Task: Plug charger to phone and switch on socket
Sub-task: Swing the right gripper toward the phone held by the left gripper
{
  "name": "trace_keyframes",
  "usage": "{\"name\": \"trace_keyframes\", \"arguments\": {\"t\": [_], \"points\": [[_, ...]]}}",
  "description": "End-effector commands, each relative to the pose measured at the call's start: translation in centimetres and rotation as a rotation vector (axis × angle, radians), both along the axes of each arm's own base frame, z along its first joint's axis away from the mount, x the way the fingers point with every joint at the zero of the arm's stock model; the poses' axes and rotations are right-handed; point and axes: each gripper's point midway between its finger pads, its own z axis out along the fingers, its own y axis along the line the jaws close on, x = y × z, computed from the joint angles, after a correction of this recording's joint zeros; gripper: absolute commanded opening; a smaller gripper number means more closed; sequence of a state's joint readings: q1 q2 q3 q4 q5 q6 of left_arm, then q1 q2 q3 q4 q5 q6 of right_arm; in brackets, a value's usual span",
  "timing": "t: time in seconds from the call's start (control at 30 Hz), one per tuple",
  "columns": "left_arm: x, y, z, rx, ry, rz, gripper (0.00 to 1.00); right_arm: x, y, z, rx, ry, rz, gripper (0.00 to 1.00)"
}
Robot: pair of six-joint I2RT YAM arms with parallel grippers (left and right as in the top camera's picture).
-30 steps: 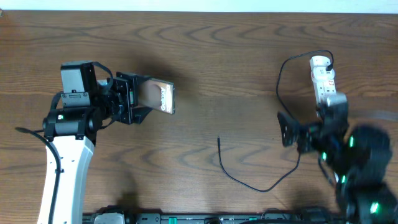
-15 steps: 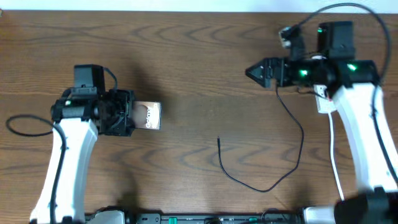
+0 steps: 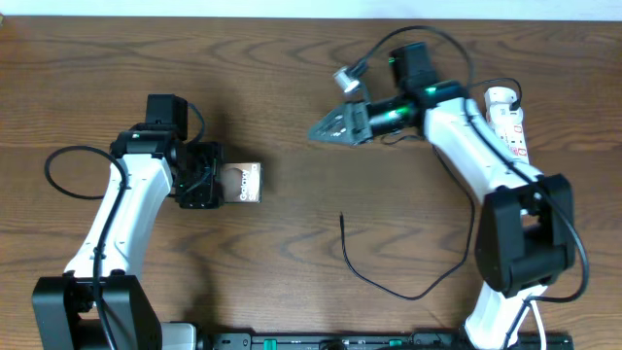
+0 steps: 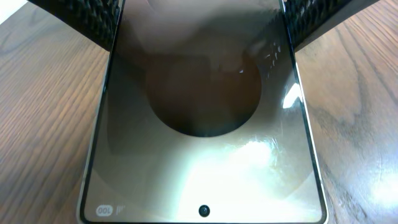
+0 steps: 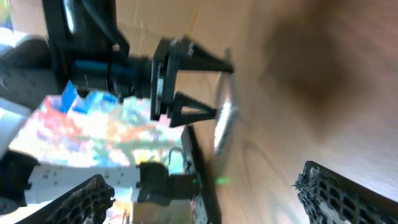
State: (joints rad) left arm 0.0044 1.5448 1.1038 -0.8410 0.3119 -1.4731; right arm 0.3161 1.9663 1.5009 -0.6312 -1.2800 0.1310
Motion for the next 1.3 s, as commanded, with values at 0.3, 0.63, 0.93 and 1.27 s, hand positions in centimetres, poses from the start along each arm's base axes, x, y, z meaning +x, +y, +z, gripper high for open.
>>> {"name": "trace_keyframes", "arguments": {"t": [0.3, 0.63, 0.93, 1.27], "points": [[1.0, -2.4, 1.9, -0.184, 0.021, 0.181, 0.07, -3.0, 5.4, -0.9, -0.084, -0.031, 0.08, 0.93], [1.3, -3.9, 2.7, -0.278, 0.009, 0.153, 0.07, -4.5, 7.6, -2.0, -0.147, -0.079, 0.102, 0.93], [1.2, -4.6, 3.1, -0.323, 0.014, 0.14, 0.07, -4.8, 8.3, -2.9, -0.202, -0.108, 0.092, 0.93], [1.3, -6.3, 3.3, -0.338, 0.012, 0.125, 0.07, -3.5, 8.2, -3.9, -0.284, -0.063, -0.005, 0.86]]}}
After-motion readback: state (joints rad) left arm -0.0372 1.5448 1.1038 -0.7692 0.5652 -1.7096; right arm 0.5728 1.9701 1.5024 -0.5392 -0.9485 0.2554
